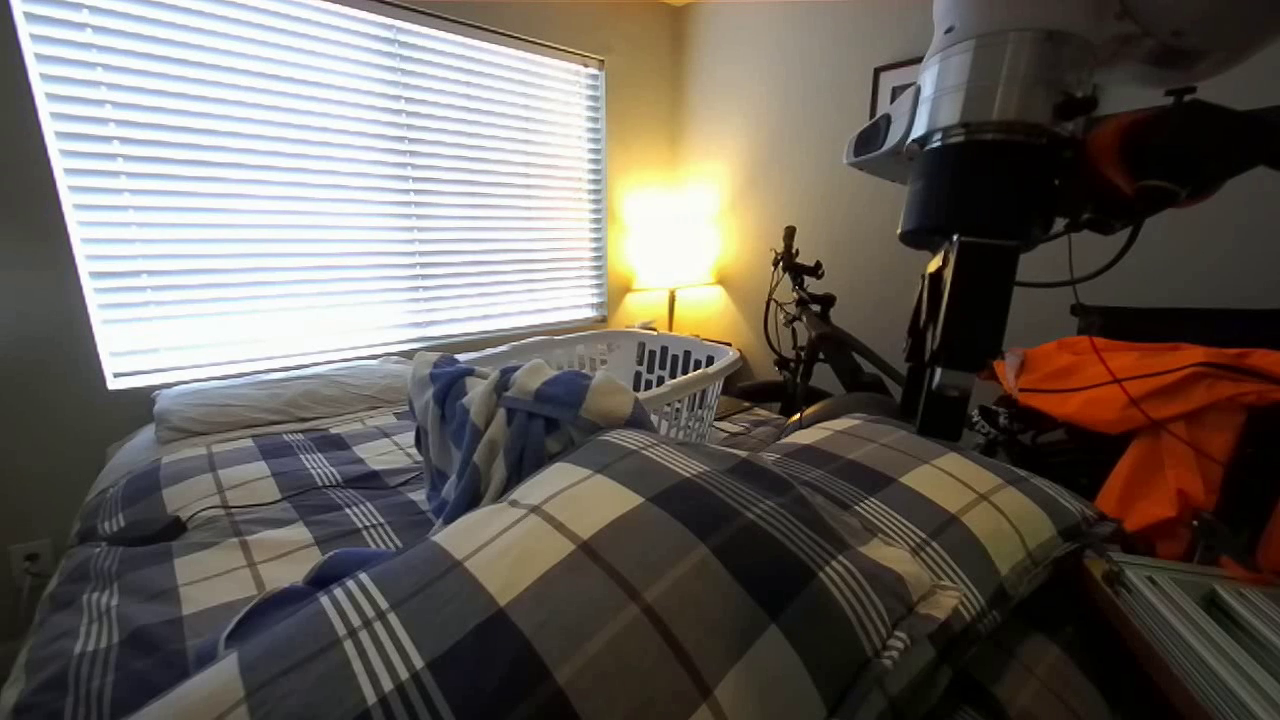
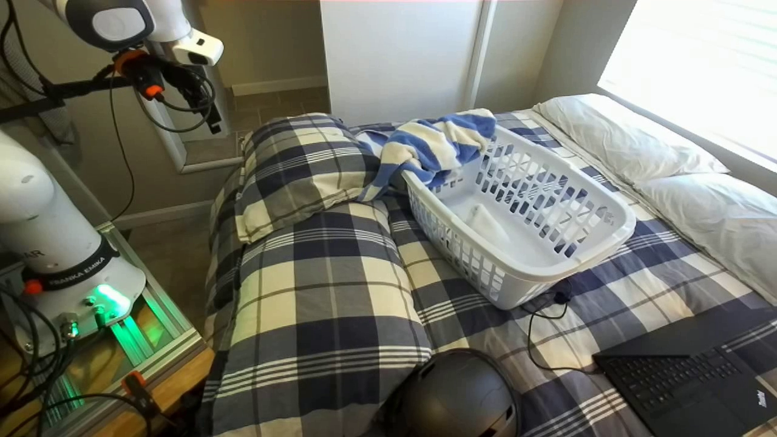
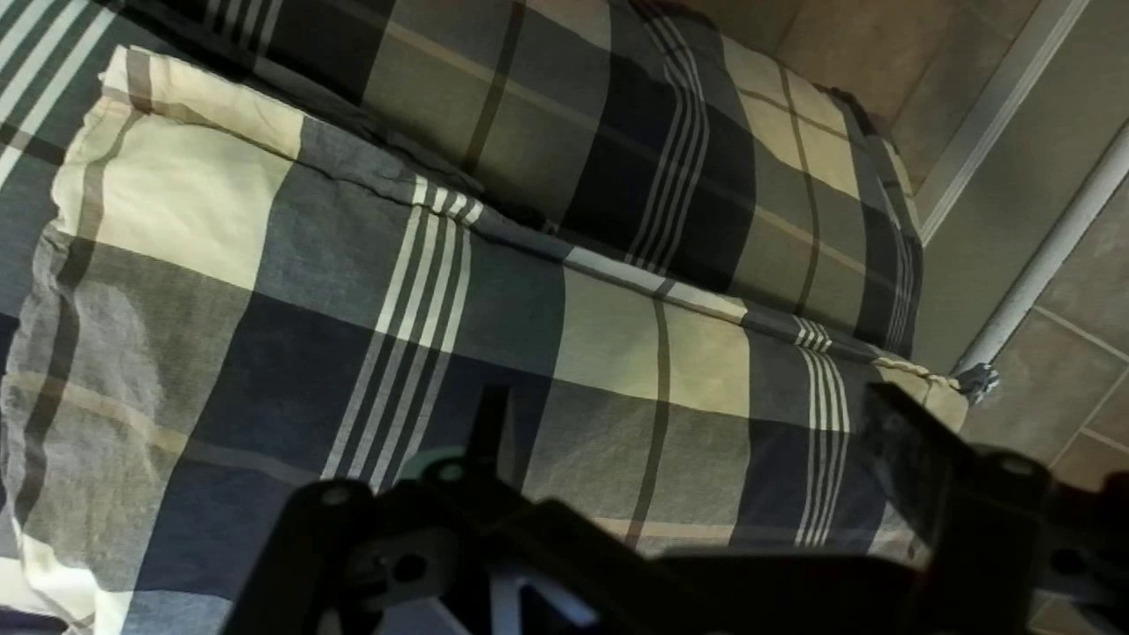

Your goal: Put the blue and white towel into the washing basket

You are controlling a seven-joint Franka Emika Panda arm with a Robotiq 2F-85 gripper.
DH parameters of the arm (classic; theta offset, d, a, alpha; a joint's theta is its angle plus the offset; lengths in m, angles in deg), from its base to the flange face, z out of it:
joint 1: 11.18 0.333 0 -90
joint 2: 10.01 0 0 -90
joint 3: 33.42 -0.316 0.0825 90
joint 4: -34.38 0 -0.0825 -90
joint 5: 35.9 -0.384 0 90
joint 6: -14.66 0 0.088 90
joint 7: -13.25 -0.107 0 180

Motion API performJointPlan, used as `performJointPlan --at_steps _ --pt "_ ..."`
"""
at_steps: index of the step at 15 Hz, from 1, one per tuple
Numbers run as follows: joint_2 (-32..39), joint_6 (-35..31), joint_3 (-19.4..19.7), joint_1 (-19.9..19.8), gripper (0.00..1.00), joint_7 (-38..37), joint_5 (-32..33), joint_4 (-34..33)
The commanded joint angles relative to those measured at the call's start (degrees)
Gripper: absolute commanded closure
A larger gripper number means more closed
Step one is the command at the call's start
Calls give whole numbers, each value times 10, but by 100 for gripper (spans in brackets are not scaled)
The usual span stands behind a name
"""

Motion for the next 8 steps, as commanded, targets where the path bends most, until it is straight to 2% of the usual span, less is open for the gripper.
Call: performJointPlan --at_steps 1,2,5,8 --pt "0 2 -3 -3 0 2 -2 -1" --pt "0 2 -3 -3 0 2 -2 -1" --pt "44 9 18 -21 0 -21 -19 -56" --pt "107 8 39 -45 0 -27 -17 -133"
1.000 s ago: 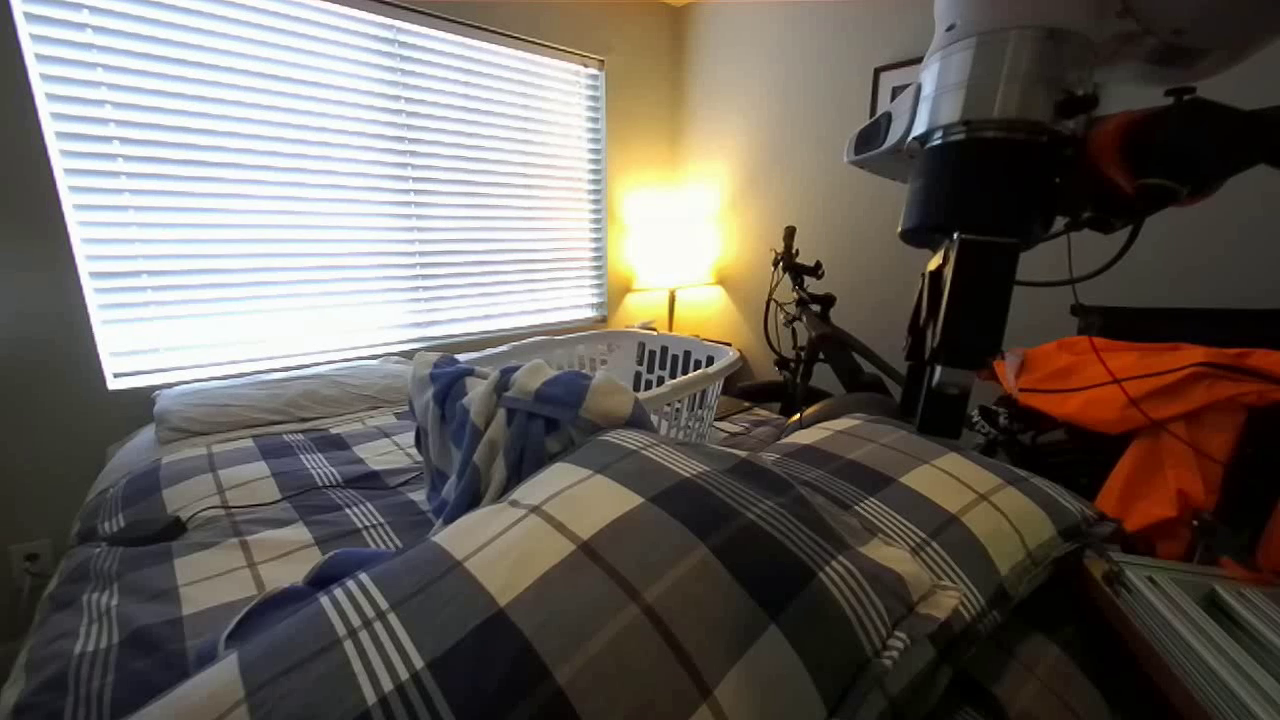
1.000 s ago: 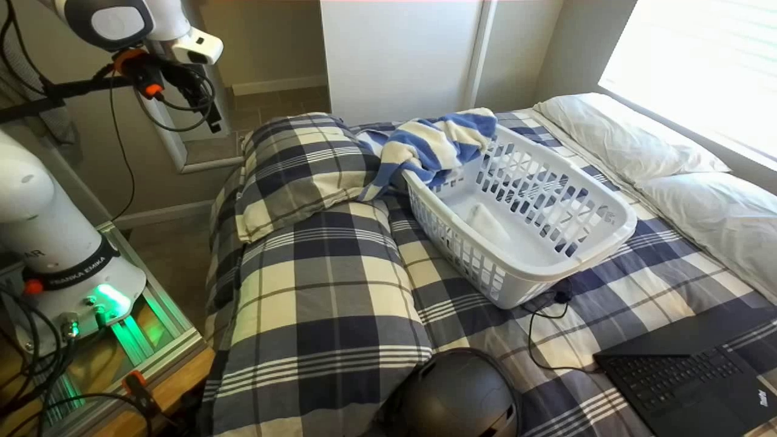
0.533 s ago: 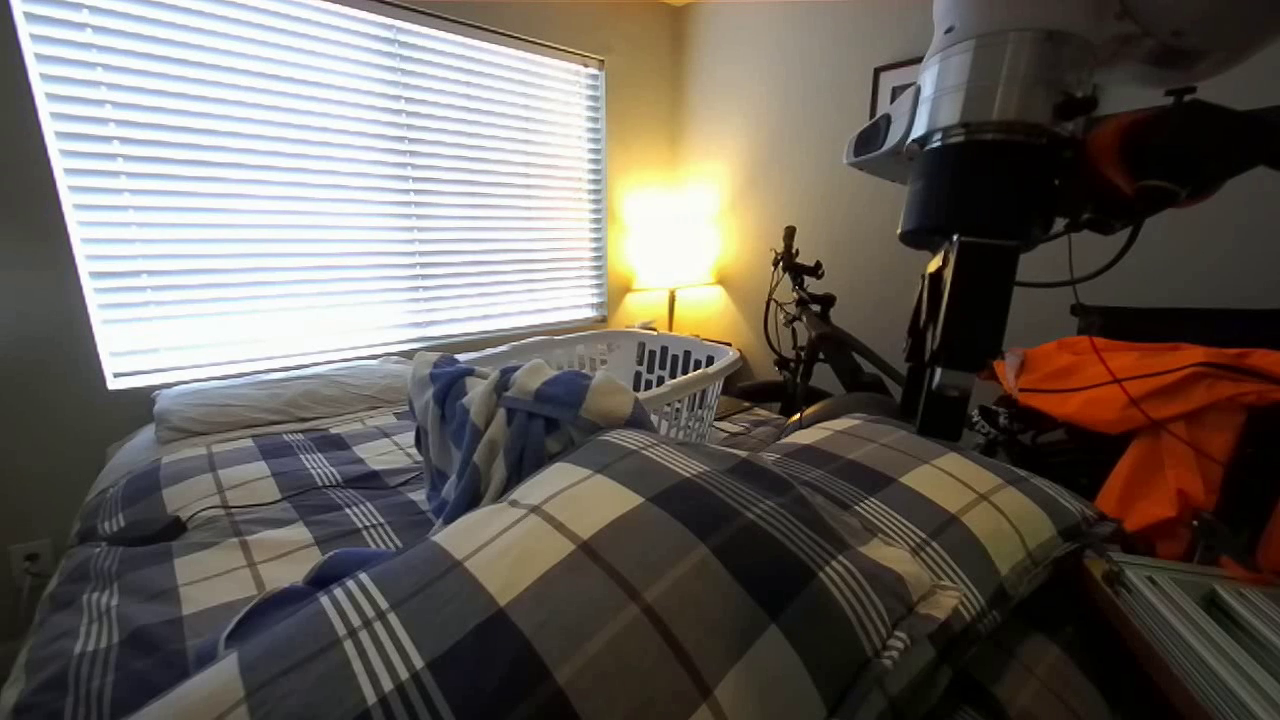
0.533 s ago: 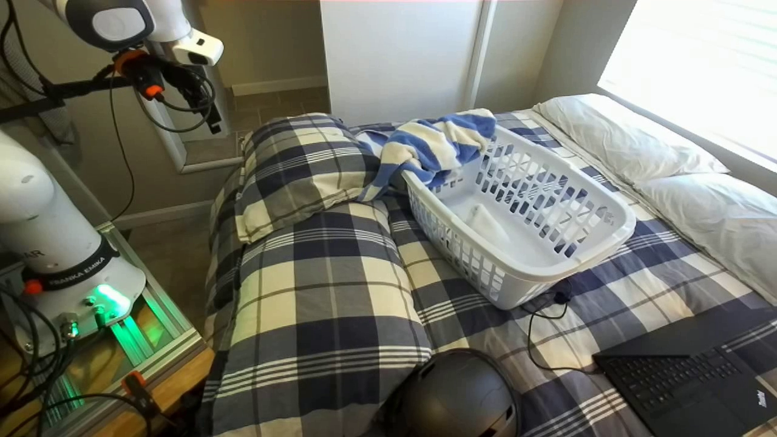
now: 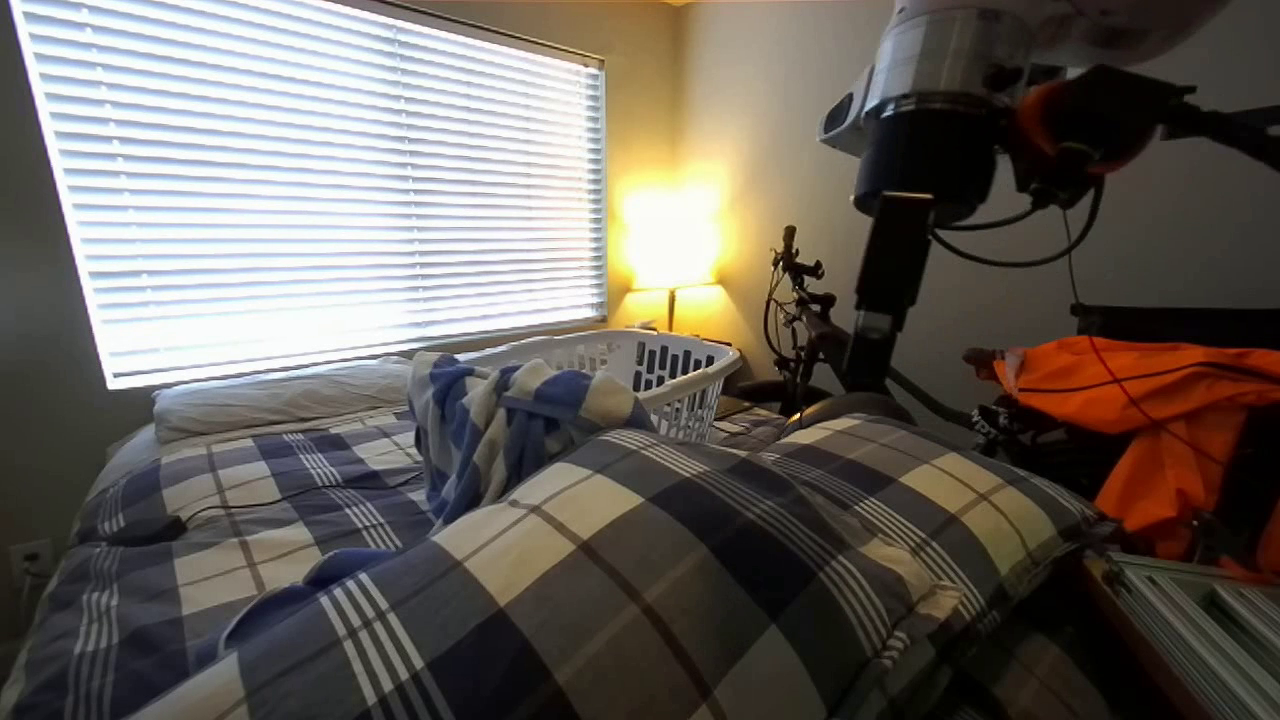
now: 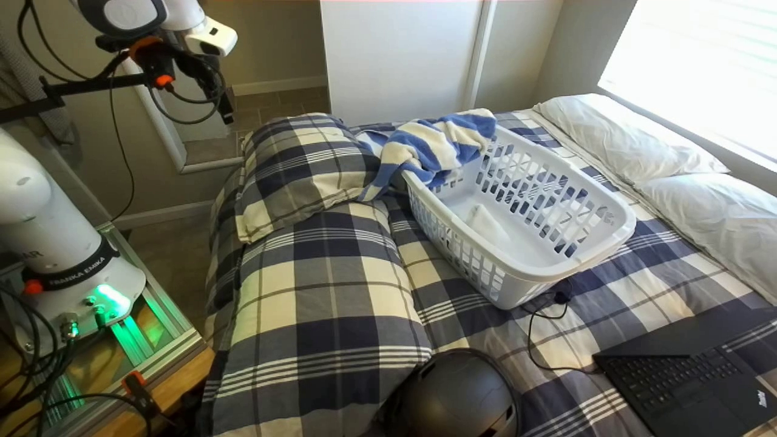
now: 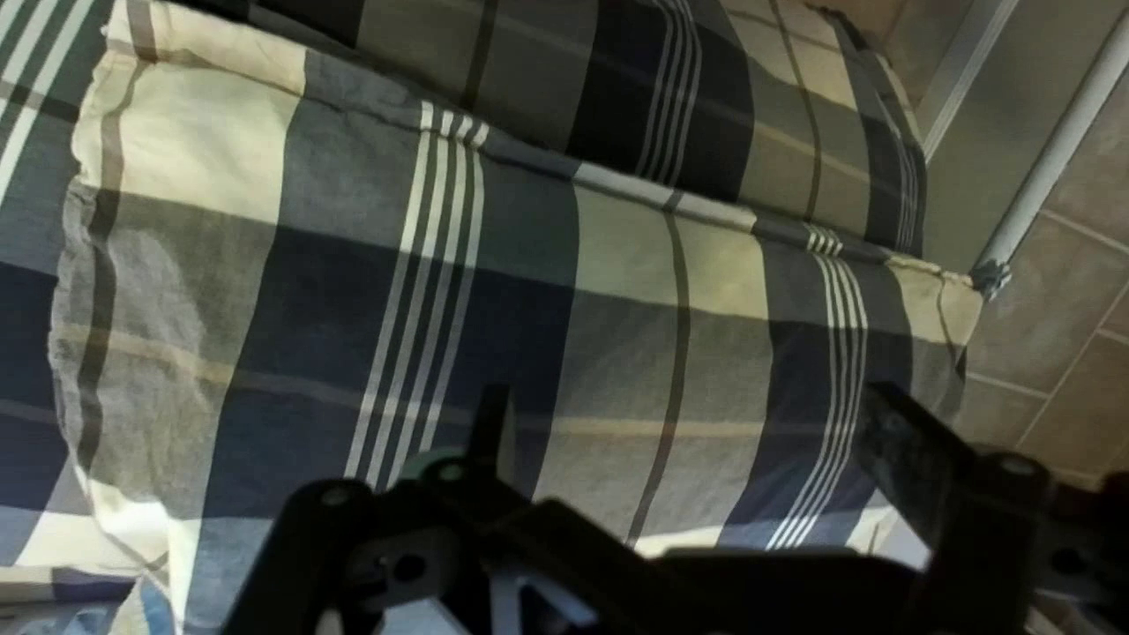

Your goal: Put the blue and white towel into the washing basket

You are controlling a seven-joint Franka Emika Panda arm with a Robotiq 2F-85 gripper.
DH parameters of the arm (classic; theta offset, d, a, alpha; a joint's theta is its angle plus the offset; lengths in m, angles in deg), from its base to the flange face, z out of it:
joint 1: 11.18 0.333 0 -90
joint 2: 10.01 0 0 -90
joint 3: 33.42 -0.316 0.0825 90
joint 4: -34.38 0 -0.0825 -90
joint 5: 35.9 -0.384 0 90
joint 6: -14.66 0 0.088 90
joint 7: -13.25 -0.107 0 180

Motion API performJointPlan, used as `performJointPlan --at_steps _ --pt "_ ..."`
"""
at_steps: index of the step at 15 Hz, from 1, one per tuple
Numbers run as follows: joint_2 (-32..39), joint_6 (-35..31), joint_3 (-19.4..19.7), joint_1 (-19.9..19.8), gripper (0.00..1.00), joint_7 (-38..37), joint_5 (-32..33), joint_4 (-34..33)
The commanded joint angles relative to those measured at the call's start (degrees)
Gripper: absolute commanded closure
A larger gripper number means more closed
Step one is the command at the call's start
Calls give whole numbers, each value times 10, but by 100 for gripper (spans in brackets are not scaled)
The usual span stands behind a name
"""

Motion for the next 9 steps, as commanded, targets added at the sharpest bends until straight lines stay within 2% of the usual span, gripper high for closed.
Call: performJointPlan --at_steps 1,5,6,9 --pt "99 -3 20 -27 0 -6 -12 -105" --pt "213 -36 22 -50 0 -23 -2 -216" --pt "239 -54 24 -51 0 -27 -12 -239" --pt "325 -130 23 -69 0 -48 25 -309"
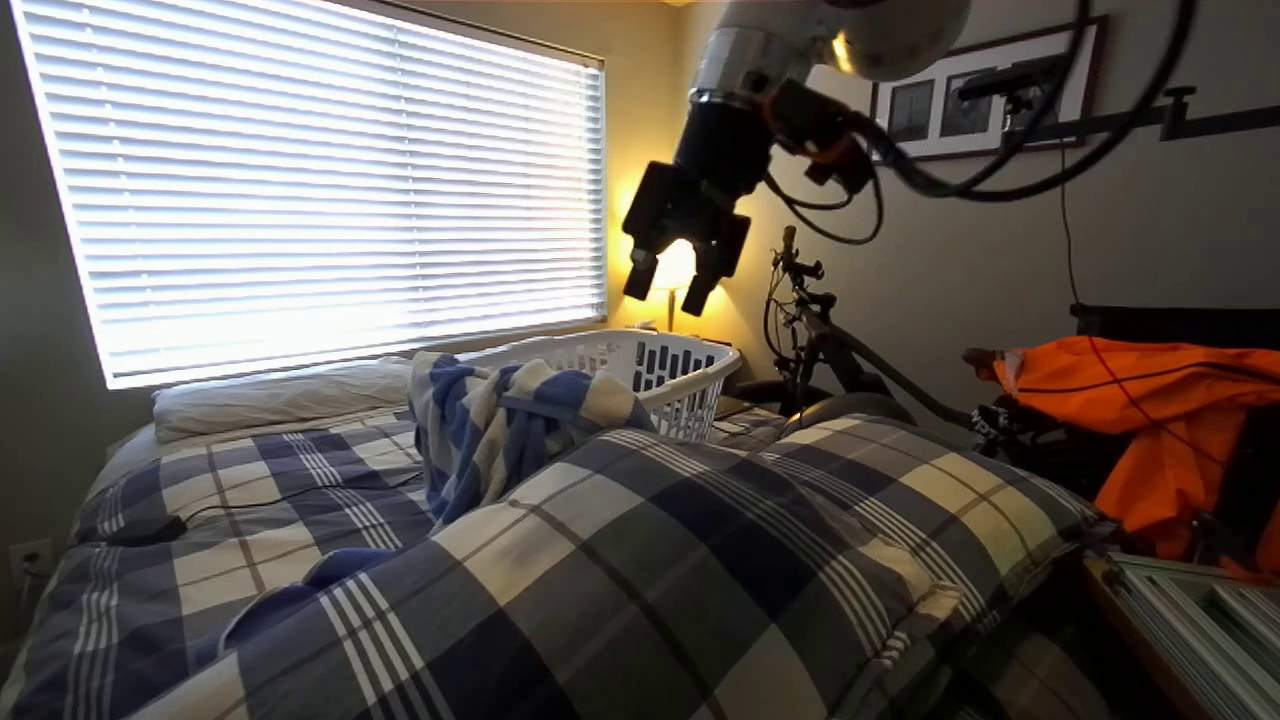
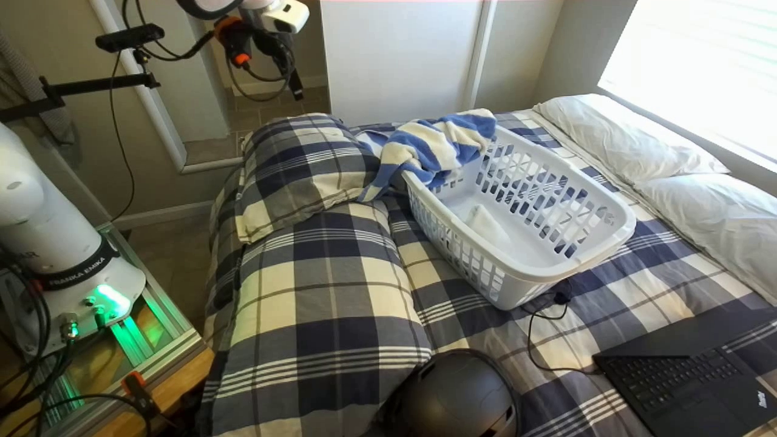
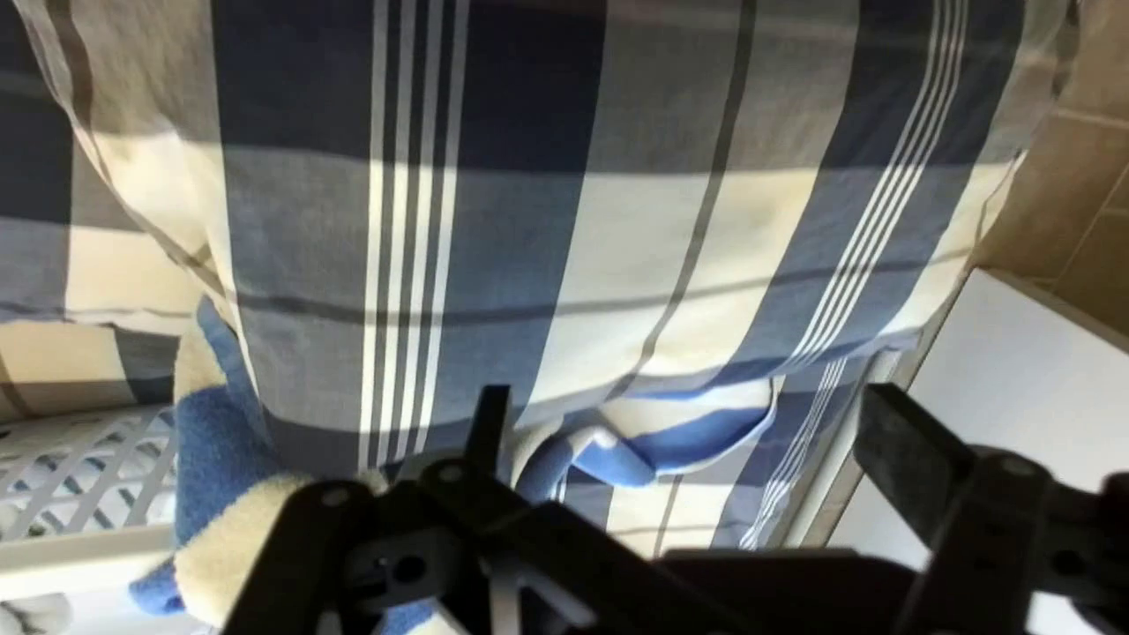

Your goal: Put the blue and white towel into the washing basket

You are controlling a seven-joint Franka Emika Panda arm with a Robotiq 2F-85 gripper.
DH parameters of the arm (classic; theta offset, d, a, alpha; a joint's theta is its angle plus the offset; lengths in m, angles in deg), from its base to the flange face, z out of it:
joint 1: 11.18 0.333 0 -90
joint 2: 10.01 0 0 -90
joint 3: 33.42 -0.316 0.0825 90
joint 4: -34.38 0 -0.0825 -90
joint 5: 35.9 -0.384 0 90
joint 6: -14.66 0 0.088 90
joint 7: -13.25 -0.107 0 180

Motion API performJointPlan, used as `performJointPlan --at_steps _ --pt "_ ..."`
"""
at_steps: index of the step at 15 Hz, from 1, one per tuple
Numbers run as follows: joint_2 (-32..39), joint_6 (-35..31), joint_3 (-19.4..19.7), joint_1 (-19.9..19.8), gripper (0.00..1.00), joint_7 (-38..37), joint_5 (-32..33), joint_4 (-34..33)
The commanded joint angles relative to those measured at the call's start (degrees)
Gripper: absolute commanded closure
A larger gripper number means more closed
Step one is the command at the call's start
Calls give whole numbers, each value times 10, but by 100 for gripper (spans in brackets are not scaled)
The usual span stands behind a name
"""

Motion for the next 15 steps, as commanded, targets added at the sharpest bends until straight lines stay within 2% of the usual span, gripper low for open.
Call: performJointPlan --at_steps 1,4,6,8,11,13,14,15 --pt "121 -69 -1 -23 0 -40 40 -103" --pt "189 -116 15 -35 0 -85 102 -152" --pt "231 -145 40 -34 0 -129 164 -179" --pt "271 -144 70 -25 0 -163 212 -210" --pt "321 -152 100 -11 0 -188 251 -239" --pt "354 -167 133 12 0 -215 301 -256" --pt "369 -175 147 23 0 -230 316 -263" --pt "332 -159 122 2 0 -185 271 -231"
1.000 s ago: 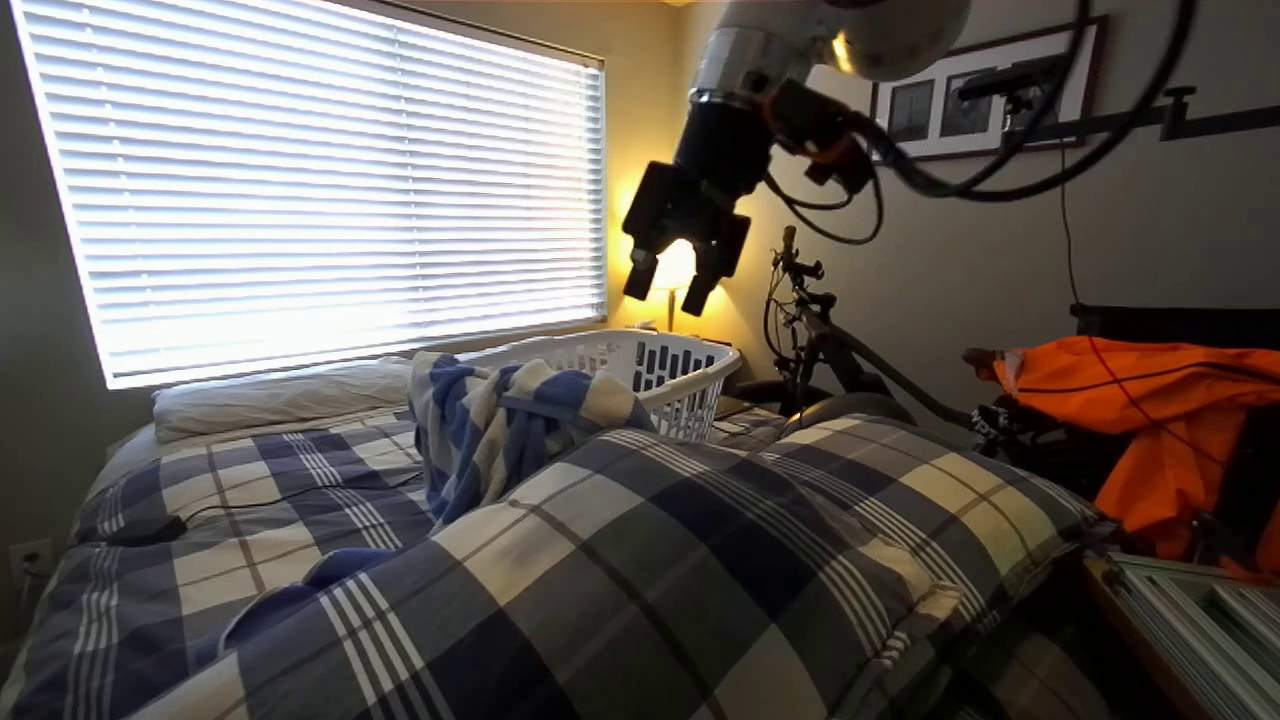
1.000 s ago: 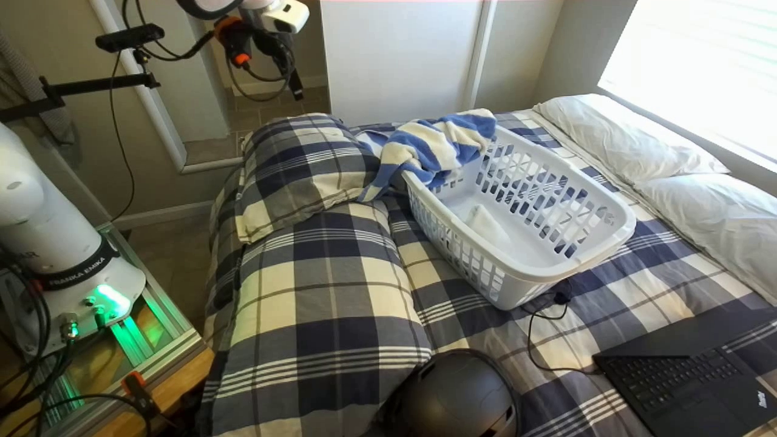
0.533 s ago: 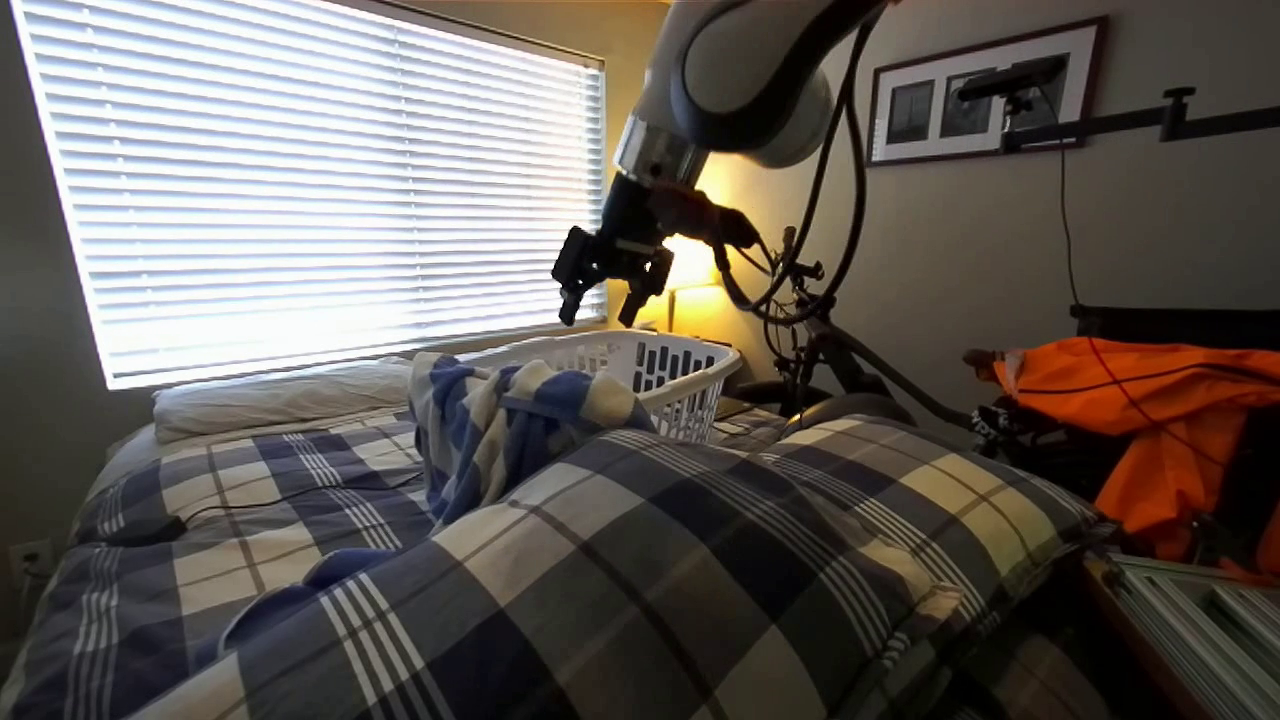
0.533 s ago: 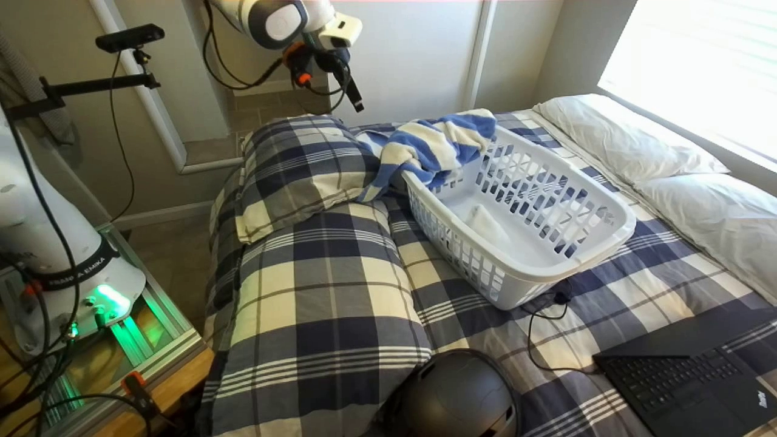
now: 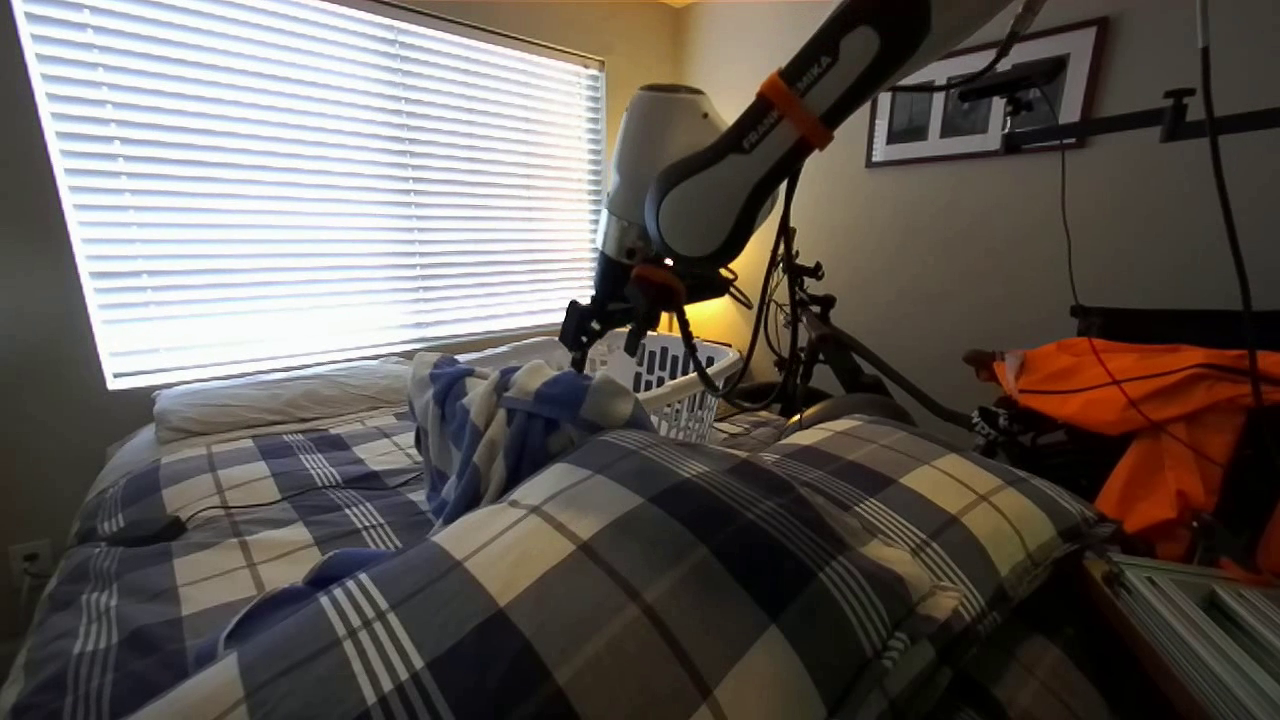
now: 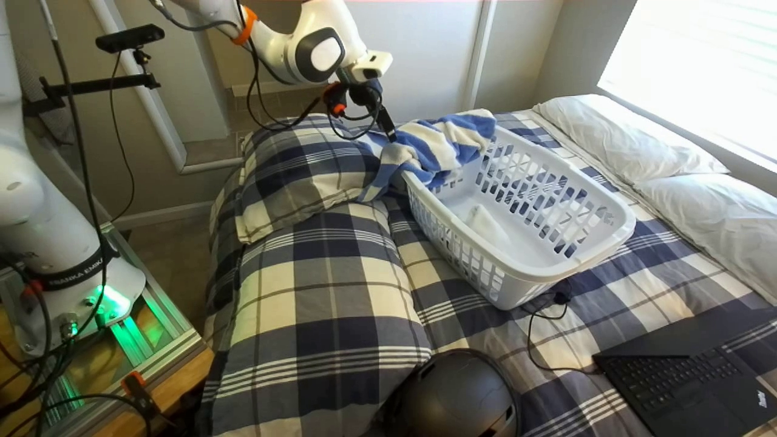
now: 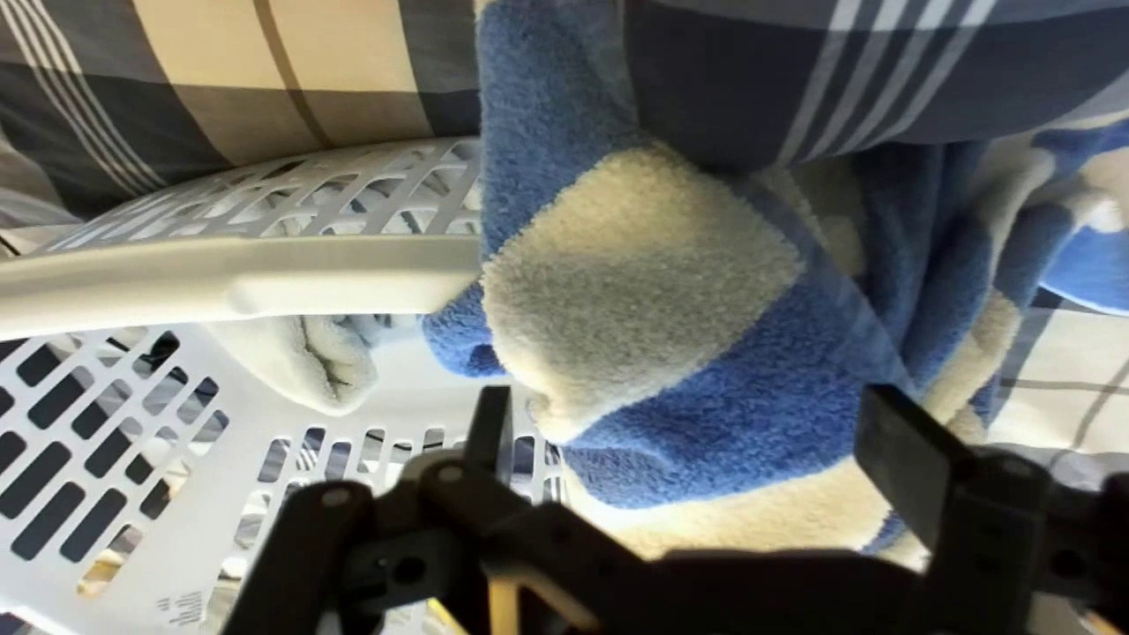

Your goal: Put the blue and white towel into the washing basket

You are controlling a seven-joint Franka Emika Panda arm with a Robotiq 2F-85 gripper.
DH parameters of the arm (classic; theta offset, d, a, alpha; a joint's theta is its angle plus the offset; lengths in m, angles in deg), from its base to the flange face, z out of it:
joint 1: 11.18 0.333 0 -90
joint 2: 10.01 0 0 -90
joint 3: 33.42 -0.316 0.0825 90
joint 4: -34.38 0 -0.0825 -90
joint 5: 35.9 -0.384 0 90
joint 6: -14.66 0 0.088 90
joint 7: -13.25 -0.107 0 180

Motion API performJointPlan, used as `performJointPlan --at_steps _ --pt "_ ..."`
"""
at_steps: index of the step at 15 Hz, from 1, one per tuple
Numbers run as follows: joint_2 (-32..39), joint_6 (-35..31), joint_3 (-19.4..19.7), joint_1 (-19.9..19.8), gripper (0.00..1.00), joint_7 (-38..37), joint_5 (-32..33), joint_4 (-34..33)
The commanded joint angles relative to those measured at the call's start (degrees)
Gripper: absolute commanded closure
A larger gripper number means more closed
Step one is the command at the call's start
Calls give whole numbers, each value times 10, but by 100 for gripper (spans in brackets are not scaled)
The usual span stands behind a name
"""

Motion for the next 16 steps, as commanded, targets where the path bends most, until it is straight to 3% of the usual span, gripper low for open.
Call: performJointPlan --at_steps 1,8,12,16 --pt "15 -6 16 14 0 -4 4 -8" --pt "34 -10 28 25 0 -11 10 -26" --pt "58 -34 23 26 0 20 22 -38" --pt "92 -79 48 48 0 44 56 -53"
